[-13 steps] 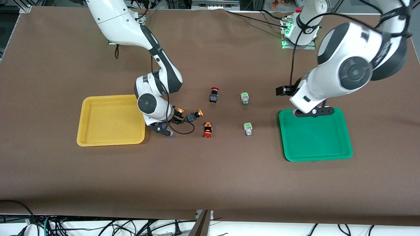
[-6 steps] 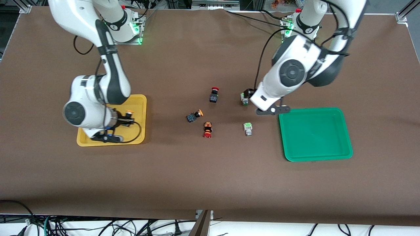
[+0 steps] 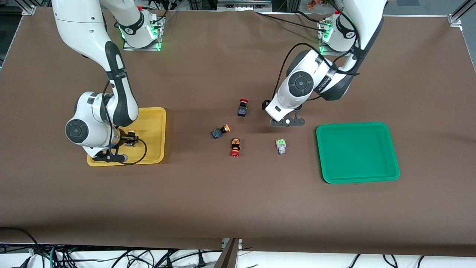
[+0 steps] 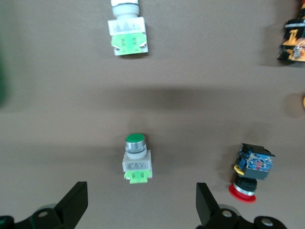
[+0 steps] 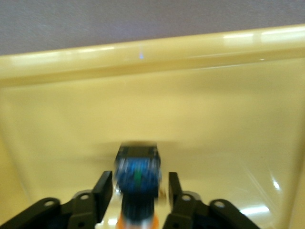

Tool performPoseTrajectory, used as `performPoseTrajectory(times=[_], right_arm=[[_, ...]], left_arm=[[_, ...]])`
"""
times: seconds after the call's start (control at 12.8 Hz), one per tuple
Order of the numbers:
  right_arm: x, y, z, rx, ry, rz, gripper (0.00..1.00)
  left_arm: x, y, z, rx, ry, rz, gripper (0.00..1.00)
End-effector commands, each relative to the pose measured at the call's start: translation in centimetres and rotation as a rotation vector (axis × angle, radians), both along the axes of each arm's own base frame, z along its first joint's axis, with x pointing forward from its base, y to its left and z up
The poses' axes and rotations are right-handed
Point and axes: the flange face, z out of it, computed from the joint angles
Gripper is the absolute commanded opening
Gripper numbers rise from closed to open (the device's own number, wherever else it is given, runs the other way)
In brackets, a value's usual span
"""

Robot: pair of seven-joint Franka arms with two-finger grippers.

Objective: Place green and yellow buttons in trays

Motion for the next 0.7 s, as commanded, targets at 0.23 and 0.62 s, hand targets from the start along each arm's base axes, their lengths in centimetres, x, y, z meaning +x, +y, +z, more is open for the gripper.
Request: performPoseTrajectory(times=[0.23,0.62], right_arm=[[1.0,12.8,6.3,0.063,0.039,-0.31,0.99],[-2.3,26.7,4.0,0.124,0.093,-0.687,0.99]], left_arm=[[-2.6,-0.2,-4.8,0.01,-0.062,-0.024,1.0],[-3.6,0.3,-6.5,0.042,-0.046,-0.035,1.0]])
